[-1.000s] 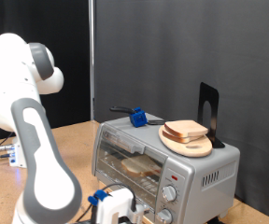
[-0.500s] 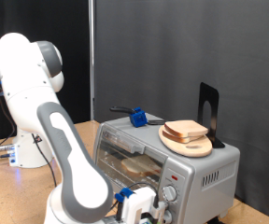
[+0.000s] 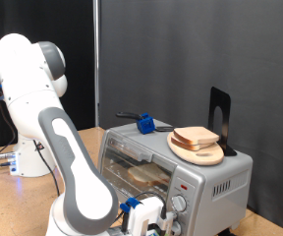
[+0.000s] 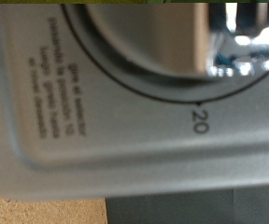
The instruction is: Make a piece of toast with the oven
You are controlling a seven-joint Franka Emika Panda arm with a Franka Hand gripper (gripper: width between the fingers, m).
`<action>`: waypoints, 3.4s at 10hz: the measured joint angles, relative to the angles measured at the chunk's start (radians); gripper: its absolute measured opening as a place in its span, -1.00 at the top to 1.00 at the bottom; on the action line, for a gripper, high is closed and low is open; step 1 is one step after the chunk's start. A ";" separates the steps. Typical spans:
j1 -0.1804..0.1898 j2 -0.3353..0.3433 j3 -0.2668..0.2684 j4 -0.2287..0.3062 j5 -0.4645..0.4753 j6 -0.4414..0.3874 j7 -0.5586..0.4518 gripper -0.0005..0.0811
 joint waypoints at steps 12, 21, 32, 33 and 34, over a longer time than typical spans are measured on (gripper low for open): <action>-0.013 -0.009 -0.036 0.010 -0.047 -0.073 0.060 -0.68; -0.067 -0.001 -0.065 0.083 -0.074 -0.171 0.067 -0.68; -0.038 0.019 -0.034 0.165 -0.048 -0.173 0.082 -0.68; -0.037 0.018 -0.028 0.161 -0.048 -0.173 0.078 -0.68; -0.037 0.018 -0.022 0.155 -0.047 -0.169 0.074 -0.68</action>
